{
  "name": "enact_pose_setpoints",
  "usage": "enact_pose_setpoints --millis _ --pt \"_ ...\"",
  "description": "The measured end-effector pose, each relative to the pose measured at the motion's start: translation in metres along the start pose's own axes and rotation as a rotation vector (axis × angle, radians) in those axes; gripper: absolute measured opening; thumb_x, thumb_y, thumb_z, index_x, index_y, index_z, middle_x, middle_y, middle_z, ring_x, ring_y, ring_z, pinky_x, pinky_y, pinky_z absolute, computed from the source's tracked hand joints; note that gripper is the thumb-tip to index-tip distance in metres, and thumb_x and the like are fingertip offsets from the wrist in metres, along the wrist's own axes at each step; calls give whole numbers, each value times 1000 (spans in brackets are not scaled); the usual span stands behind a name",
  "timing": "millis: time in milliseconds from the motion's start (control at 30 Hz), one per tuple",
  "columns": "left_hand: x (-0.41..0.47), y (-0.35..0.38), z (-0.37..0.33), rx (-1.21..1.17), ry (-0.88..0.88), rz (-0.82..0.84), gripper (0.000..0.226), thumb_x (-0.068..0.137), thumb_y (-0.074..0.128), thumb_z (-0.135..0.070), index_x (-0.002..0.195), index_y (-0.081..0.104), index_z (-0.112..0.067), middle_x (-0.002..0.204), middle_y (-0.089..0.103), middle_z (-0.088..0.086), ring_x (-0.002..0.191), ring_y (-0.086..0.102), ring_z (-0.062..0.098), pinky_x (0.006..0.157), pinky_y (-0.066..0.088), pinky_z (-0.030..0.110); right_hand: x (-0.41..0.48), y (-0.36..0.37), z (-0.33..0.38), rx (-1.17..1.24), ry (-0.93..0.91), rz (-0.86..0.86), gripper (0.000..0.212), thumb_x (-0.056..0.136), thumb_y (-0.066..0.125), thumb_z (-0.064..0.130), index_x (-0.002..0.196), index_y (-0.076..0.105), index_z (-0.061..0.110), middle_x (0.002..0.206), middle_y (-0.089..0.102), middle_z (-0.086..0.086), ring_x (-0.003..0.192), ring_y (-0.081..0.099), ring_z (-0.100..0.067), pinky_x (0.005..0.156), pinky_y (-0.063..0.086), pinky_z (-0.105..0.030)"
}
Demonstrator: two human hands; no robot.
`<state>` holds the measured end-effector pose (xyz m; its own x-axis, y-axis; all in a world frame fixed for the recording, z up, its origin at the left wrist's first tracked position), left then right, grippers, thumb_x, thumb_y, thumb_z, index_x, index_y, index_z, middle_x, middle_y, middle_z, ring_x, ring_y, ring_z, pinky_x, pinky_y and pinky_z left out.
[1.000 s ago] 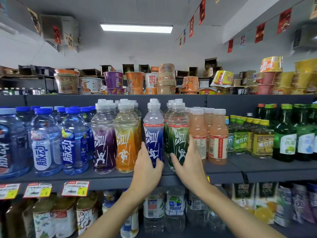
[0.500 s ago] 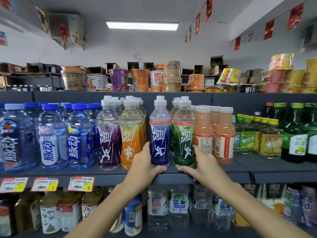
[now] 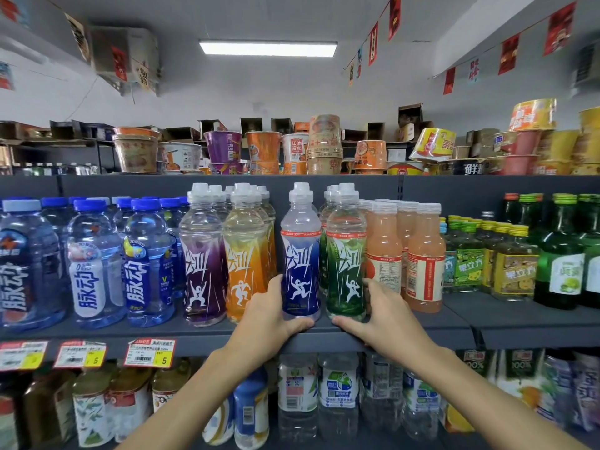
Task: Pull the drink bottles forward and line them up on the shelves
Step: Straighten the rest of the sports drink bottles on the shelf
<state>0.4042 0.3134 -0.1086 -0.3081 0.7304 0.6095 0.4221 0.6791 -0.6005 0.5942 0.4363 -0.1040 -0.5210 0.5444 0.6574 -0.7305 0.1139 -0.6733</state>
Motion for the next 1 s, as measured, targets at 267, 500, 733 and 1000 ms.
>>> enact_pose_setpoints --millis 267,500,733,1000 --pt "4 0 0 22 -20 49 97 71 86 -49 146 32 -23 131 65 -3 116 62 10 90 47 15 4 0 -2 -40 57 44 106 61 59 91 139 43 20 132 59 4 118 58 -16 93 49 -30" --pt "3 -2 -7 87 -10 12 89 72 85 -48 141 36 -21 121 69 4 109 64 22 67 37 11 5 -2 1 -118 77 54 112 61 58 92 141 42 16 134 61 -1 119 59 -21 91 49 -33" --pt "-3 -3 -13 82 -13 31 83 76 83 -45 140 37 -18 116 71 8 107 66 26 79 48 25 4 -2 4 -160 99 94 109 60 56 93 137 44 16 129 62 -1 116 60 -20 87 51 -32" --pt "-28 -24 -59 503 83 -137 85 81 68 -62 140 39 -10 92 69 -2 80 70 19 59 54 31 -14 -27 1 -89 73 -72 78 79 49 83 131 56 25 104 65 16 88 58 3 82 54 -25"
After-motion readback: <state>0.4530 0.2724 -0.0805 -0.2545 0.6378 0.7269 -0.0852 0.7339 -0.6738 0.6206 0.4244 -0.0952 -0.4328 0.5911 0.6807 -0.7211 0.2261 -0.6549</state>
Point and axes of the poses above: each hand's wrist, its own x-axis towards the middle knuckle, its own y-axis out of the palm, z = x × y, the point moved 6 cm from there along x, towards the middle knuckle
